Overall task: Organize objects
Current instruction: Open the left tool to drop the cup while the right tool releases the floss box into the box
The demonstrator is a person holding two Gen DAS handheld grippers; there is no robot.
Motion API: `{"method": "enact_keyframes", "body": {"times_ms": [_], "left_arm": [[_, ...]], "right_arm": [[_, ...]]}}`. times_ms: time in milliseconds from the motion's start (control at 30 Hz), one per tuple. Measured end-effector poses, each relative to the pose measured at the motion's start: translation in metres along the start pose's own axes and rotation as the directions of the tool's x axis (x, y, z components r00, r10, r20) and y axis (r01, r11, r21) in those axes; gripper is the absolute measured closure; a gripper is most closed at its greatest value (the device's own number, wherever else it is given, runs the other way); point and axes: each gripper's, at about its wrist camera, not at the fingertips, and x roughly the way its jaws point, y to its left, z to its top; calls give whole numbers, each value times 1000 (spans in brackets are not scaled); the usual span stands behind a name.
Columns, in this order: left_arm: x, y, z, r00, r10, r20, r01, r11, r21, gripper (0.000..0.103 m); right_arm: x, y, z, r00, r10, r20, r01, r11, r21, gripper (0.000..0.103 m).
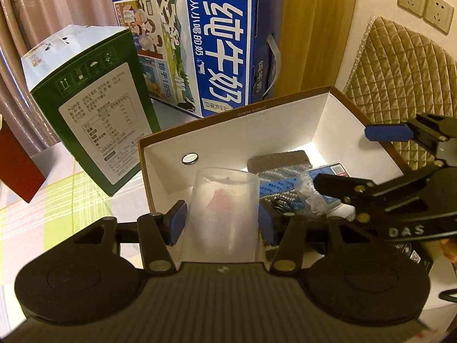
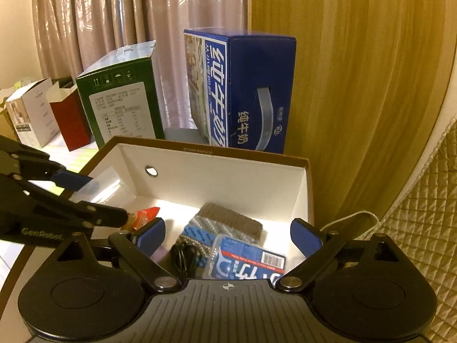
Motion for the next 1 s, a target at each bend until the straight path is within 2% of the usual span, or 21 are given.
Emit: {"method": "enact_keyframes", "body": {"times_ms": [300, 400, 500, 933, 1000], "left_arm": [[6, -8, 3, 1000, -16, -3, 16, 999, 28, 54], [5, -10, 2, 1000, -8, 6, 7, 999, 42, 38], [2, -10, 1, 1000, 0, 13, -1, 999, 51, 30], [-22, -2, -11, 1000, -21, 6, 21, 999, 25, 23], [-29, -2, -13, 1000, -21, 12, 21, 1000, 20, 16]], "right_arm": [[-9, -2, -4, 1000, 15, 3, -15, 1000, 20, 11], [-12, -2, -4, 1000, 18, 4, -18, 1000, 24, 11], [-16, -2, -4, 1000, 20, 6, -20, 999, 26, 10], [-43, 4, -11, 998, 56, 18, -57, 997, 58, 8], [-51, 6, -13, 998, 63, 25, -64, 996, 68, 7]]}}
